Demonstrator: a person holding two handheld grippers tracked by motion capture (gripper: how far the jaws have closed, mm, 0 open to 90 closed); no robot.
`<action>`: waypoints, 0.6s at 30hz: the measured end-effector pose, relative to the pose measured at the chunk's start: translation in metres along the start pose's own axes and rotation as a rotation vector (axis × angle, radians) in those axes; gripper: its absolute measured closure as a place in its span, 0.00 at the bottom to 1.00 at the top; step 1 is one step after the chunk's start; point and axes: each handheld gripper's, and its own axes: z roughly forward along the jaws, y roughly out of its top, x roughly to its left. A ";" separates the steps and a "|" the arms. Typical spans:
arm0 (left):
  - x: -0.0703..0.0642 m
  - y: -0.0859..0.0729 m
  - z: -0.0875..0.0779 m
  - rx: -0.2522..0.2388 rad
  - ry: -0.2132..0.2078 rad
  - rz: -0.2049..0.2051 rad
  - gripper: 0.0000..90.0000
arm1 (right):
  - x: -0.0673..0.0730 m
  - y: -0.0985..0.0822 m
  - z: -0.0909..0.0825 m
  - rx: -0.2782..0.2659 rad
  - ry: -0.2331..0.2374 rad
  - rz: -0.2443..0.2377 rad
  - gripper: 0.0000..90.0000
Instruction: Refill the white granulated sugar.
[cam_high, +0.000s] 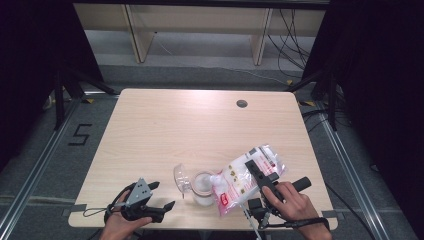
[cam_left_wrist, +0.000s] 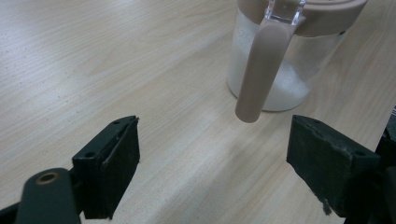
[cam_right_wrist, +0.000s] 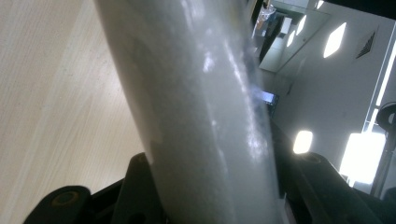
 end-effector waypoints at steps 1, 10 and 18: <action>0.000 0.000 0.000 0.000 0.000 0.000 0.19 | -0.001 0.000 0.000 -0.003 -0.003 -0.003 0.69; 0.000 0.000 0.000 -0.001 0.001 0.002 0.19 | -0.001 -0.001 -0.003 -0.007 -0.002 -0.019 0.70; 0.000 0.000 0.000 0.000 0.001 0.003 0.19 | -0.001 0.000 -0.005 -0.014 0.013 -0.010 0.70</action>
